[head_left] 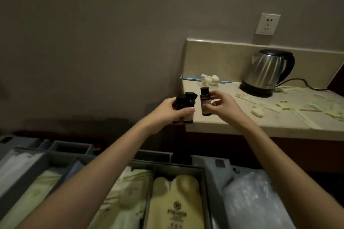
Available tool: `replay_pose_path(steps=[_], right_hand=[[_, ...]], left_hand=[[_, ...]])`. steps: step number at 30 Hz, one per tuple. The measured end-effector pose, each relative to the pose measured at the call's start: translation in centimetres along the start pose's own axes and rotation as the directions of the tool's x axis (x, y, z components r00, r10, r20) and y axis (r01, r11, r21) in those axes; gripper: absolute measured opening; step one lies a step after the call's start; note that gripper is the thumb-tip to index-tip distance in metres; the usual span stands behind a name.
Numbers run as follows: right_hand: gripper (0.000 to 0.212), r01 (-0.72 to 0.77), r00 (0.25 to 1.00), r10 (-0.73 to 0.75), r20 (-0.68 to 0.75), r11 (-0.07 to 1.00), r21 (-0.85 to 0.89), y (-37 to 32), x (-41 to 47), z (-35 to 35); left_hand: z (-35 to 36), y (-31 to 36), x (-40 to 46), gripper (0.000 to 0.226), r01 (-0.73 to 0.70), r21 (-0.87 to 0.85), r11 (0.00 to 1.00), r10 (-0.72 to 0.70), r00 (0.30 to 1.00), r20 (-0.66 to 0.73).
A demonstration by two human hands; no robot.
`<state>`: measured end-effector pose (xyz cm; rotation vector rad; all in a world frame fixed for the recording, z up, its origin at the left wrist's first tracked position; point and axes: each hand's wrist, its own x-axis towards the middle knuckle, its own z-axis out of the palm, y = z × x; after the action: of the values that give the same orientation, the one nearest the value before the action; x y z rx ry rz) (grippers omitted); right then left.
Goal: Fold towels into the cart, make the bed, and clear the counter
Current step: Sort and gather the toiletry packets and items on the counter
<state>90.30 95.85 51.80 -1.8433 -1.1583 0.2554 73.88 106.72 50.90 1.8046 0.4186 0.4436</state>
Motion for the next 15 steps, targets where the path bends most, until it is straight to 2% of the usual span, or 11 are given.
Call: replay_pose_path(steps=[8, 12, 15], right_hand=[[0.036, -0.012, 0.991, 0.001, 0.132, 0.997, 0.081, -9.3, -13.6, 13.5], [0.033, -0.082, 0.985, 0.064, 0.161, 0.991, 0.108, -14.0, -20.7, 21.0], [0.031, -0.136, 0.976, 0.112, 0.185, 0.983, 0.12, -17.2, -25.5, 25.6]], left_hand=[[-8.9, -4.5, -18.3, 0.029, 0.017, 0.019, 1.0, -0.016, 0.999, -0.052], [-13.0, -6.6, -27.2, 0.022, 0.03, 0.048, 0.998, -0.029, 0.999, -0.024], [-15.9, -8.2, -32.9, 0.026, 0.054, 0.098, 0.994, -0.054, 0.999, -0.01]])
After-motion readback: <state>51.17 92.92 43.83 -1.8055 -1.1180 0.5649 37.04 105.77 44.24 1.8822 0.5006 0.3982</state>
